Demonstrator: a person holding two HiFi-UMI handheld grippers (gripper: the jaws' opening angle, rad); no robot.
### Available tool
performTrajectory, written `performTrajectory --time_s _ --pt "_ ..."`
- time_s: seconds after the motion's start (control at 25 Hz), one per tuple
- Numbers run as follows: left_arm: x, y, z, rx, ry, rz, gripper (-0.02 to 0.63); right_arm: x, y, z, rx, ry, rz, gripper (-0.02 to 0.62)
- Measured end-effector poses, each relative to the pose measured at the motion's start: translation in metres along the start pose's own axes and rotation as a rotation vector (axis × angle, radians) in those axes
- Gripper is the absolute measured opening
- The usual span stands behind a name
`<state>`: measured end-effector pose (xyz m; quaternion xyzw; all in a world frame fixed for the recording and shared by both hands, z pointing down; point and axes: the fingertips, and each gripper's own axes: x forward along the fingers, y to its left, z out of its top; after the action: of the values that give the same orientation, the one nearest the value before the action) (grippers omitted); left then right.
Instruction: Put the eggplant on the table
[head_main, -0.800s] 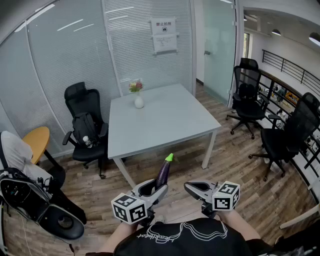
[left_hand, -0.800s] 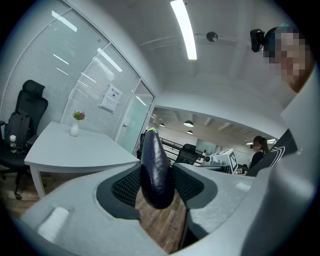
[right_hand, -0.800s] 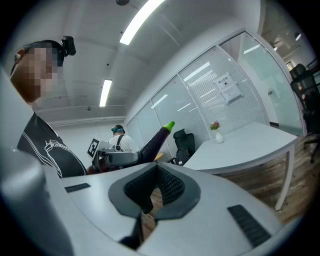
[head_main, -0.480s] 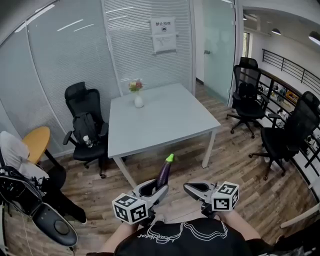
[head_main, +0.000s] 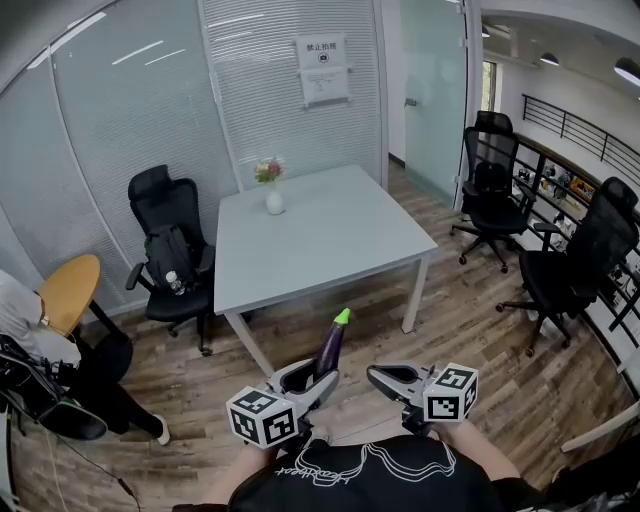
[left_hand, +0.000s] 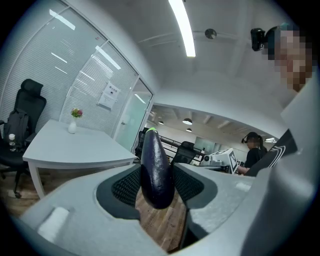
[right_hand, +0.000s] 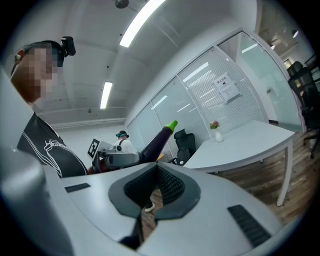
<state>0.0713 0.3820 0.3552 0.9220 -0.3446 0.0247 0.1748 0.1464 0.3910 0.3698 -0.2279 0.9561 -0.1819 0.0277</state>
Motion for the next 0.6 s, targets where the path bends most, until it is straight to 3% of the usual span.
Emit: performTrajectory --time_s 0.28,0.6 --pt "-0.005 -0.007 -0.001 0.01 0.004 -0.007 0.213 -0.004 0.004 0.002 0.028 -0.029 -0.007 0.008" --pt "-0.006 0.018 -0.005 -0.029 -0.009 0.016 0.213 0.015 -0.008 -0.005 0.036 0.0 -0.006 0.008"
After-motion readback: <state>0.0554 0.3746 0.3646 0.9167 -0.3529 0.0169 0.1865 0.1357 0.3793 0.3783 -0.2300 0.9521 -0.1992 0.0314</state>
